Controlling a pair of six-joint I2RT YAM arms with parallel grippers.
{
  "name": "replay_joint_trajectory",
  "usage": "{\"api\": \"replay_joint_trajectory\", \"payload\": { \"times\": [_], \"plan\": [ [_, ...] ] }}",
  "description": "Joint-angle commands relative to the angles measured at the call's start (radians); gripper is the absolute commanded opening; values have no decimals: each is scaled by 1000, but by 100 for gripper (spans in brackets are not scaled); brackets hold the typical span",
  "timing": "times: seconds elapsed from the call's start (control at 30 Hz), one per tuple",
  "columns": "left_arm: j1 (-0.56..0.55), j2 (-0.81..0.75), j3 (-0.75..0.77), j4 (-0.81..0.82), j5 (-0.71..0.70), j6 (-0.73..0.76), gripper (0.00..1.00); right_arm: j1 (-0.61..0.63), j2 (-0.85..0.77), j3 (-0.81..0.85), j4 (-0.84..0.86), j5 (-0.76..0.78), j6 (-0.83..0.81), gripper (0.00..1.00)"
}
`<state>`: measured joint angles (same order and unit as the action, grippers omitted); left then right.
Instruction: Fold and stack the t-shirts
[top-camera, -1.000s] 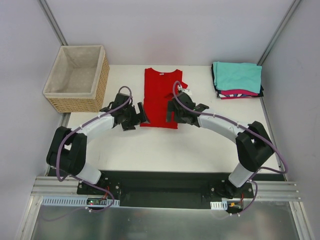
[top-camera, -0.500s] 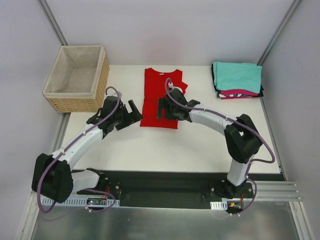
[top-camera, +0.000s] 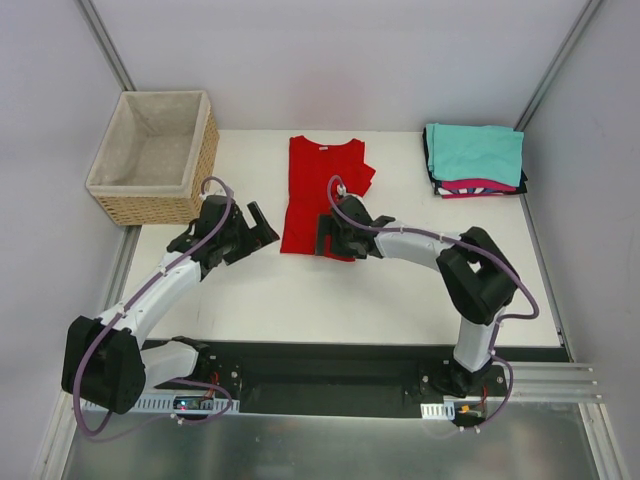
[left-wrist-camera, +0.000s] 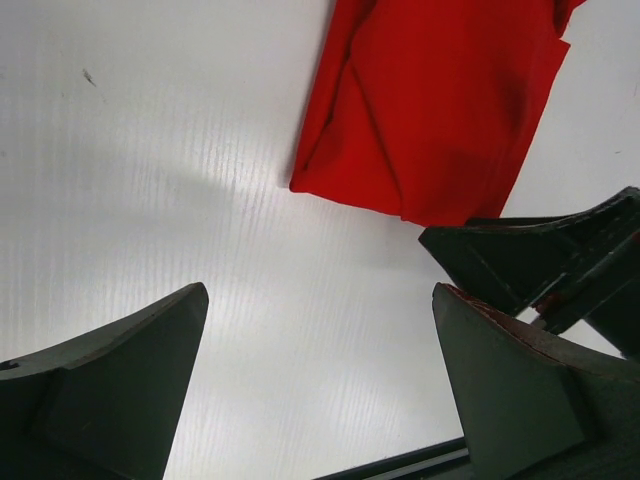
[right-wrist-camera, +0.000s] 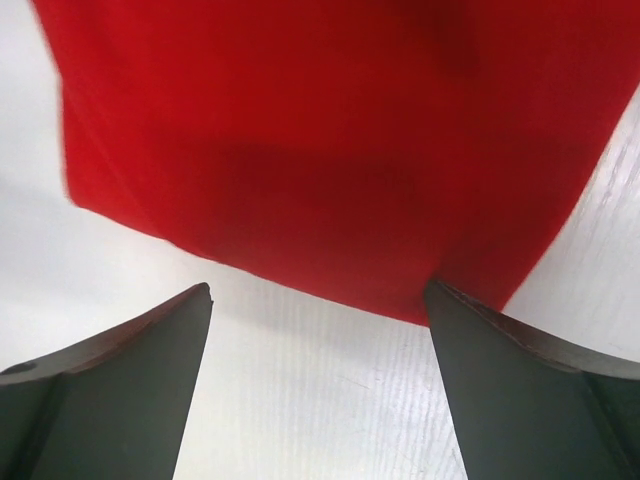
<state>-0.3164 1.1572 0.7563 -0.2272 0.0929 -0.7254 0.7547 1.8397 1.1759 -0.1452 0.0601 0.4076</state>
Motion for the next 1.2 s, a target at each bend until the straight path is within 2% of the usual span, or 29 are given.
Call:
{"api": "replay_joint_trajectory", "payload": {
  "times": [0.0, 0.5, 0.97, 1.17],
  "plan": [
    [14, -21, -6, -11, -28, -11, 95, 15, 20, -70, 61, -16, 40, 92],
    [16, -44, -9, -17, -27, -9, 95, 89, -59, -219, 76, 10, 72, 91],
    [16, -76, -35, -32, -21, -11, 96, 190, -252, -401, -36, 98, 154, 91],
    [14, -82, -48, -35, -2, -22, 95, 267, -370, -456, -139, 184, 198, 91]
  ]
}}
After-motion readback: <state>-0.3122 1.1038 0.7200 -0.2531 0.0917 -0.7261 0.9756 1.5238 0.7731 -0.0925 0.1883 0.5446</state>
